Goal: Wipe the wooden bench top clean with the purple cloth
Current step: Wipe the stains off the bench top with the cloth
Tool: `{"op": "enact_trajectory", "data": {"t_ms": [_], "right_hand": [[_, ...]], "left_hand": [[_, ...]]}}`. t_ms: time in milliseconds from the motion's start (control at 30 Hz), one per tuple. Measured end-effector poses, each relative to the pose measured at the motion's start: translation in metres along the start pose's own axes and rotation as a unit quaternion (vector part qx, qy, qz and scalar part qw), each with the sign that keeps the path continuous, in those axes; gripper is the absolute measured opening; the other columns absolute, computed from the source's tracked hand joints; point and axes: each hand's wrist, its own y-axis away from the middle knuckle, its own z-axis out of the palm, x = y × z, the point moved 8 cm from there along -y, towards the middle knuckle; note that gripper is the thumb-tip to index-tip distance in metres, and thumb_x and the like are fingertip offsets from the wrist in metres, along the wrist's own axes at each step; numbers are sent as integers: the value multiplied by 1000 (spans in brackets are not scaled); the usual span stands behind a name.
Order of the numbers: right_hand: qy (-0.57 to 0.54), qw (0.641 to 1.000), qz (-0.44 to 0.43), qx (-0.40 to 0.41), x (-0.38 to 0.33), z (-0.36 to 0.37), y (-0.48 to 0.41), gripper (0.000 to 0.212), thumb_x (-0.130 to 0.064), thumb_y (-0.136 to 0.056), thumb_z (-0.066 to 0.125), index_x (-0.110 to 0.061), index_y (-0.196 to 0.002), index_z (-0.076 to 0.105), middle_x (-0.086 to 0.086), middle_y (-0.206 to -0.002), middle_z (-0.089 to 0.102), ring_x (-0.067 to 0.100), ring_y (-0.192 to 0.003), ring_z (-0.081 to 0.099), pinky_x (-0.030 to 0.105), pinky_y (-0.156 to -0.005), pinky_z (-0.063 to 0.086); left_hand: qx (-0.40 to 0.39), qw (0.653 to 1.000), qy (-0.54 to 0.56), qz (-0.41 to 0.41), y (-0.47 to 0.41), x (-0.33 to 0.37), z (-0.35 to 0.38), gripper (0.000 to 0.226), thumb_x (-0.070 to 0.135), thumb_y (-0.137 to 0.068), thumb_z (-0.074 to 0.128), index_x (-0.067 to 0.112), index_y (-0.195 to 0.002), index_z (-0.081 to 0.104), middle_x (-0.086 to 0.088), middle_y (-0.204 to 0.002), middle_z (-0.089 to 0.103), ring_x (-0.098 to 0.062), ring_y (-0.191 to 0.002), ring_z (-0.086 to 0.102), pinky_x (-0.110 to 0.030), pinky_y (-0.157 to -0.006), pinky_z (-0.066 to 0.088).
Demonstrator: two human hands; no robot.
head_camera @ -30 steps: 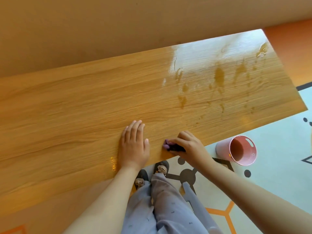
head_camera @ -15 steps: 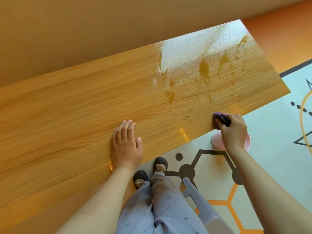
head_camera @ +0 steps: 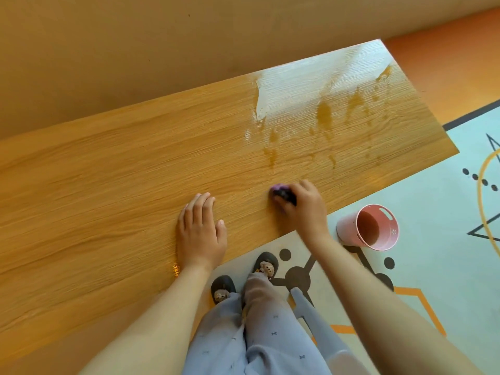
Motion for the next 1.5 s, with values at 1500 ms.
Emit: {"op": "enact_trajectory", "data": {"t_ms": [1500], "right_hand": [[-87,984,-114,-103,-70,47,-68,22,-28,-83,70,-8,-90,64,5,-85,57,22,-83,53,31,-67,43]], "left_hand": [[-13,1000,-16,-17,-2,6,-4,52,28,-83,41,8,-131,46,-11,-139,46,-27,-133,35,-44,-110,25]]}}
